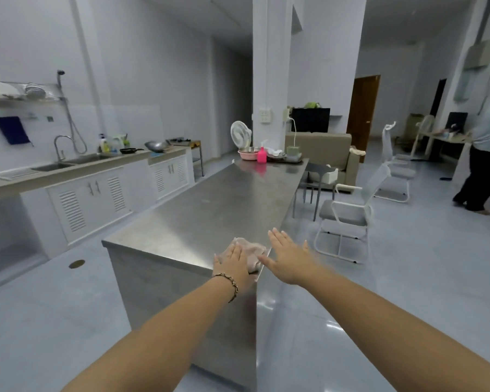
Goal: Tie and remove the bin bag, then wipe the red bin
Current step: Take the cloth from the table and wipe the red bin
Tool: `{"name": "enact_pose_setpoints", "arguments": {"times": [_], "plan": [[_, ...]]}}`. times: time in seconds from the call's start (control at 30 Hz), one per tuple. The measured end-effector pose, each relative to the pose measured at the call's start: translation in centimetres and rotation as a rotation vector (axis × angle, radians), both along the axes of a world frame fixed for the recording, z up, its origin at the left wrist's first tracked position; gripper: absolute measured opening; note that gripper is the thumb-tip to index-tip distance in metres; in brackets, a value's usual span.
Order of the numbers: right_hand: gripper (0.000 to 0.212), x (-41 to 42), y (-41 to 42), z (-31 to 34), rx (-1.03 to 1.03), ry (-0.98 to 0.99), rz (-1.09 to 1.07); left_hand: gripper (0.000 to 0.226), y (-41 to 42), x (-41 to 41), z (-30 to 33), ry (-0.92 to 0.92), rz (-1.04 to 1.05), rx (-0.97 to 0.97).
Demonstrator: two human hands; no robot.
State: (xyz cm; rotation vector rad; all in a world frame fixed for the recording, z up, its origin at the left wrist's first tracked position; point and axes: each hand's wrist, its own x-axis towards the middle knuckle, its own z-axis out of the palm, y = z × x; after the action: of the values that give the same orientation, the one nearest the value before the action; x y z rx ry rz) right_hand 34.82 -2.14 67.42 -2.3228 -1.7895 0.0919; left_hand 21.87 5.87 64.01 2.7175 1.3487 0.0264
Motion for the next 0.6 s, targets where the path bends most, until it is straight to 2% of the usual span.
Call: {"name": "enact_pose_setpoints", "arguments": {"times": [0.13,0.2,0.33,0.47,0.6], "plan": [[0.076,4.6,10.6,-3.6,-0.065,0.085,0.118,0.072,7.4,4.9,-4.2,0.053,0.082,-0.002],[0.071,6.8,15.7,-5.7,-0.115,0.136,0.217,0.071,11.6,7.2,-5.7,0.062,0.171,-0.063],[0.070,10.5,24.1,-9.8,-0.180,0.234,0.266,0.067,18.3,10.0,-8.2,0.059,0.304,-0.160],[0.067,12.7,29.6,-13.6,-0.240,0.257,0.361,0.067,22.7,11.6,-11.1,0.019,0.458,-0.283],[0.082,13.9,32.1,-18.5,-0.355,0.184,0.415,0.064,24.9,12.1,-14.9,0.006,0.622,-0.365]]}}
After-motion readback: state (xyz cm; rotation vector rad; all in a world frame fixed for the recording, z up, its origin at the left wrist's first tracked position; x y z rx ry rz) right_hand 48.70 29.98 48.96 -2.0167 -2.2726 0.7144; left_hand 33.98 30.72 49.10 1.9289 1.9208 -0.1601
